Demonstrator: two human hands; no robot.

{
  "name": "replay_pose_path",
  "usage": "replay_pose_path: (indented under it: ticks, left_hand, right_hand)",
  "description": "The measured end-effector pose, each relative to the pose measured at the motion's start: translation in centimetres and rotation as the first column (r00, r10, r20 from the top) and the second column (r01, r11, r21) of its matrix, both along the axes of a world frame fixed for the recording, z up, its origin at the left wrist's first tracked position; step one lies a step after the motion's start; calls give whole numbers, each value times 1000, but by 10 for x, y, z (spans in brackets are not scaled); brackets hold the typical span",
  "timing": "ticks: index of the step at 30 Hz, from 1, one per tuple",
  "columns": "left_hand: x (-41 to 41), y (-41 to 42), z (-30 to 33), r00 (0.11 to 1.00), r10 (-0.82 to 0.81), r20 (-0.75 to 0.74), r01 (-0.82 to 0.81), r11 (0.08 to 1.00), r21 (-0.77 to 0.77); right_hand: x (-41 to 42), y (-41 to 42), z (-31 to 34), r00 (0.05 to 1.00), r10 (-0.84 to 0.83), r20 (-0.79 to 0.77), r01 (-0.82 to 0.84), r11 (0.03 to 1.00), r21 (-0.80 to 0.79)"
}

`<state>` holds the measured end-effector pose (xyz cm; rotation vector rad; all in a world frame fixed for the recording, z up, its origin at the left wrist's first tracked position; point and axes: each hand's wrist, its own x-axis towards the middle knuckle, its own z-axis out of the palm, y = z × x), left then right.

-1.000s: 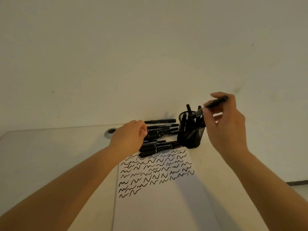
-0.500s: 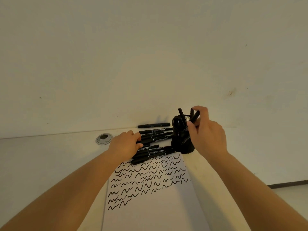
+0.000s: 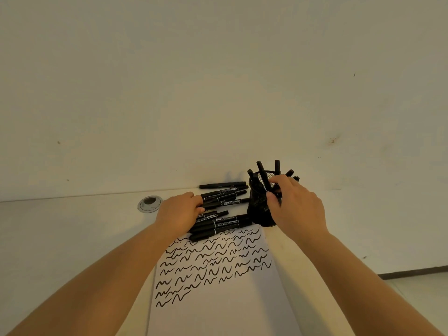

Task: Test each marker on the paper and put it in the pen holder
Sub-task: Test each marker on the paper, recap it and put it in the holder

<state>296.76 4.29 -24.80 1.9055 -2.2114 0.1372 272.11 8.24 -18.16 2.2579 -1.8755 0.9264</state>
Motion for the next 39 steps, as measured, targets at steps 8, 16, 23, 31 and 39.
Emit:
replay_pose_path:
  ticks: [8,16,23,31,39]
  left_hand:
    - [11,19,13,994,-6,-111,-12,987,-159]
    - [10,94,47,609,44,-792,0,998,55]
    - [2,150,53,577,68,-814,302,908,290]
    - [-5,175,45,593,49,-804,362,876,320]
    - [-2,194,30,942,-71,-327,49,996,-73]
  right_hand:
    - [5,29,6,996,77,34,-66,965,-253]
    - [61,63,-17,658,7,753,-453,803,388]
    - [85,87,-20,351,-116,929,-559,770,307]
    - [97,115,-27,388,-46,921,-561,781,275]
    - [111,120,-35,223,-188,956,-385,885,264]
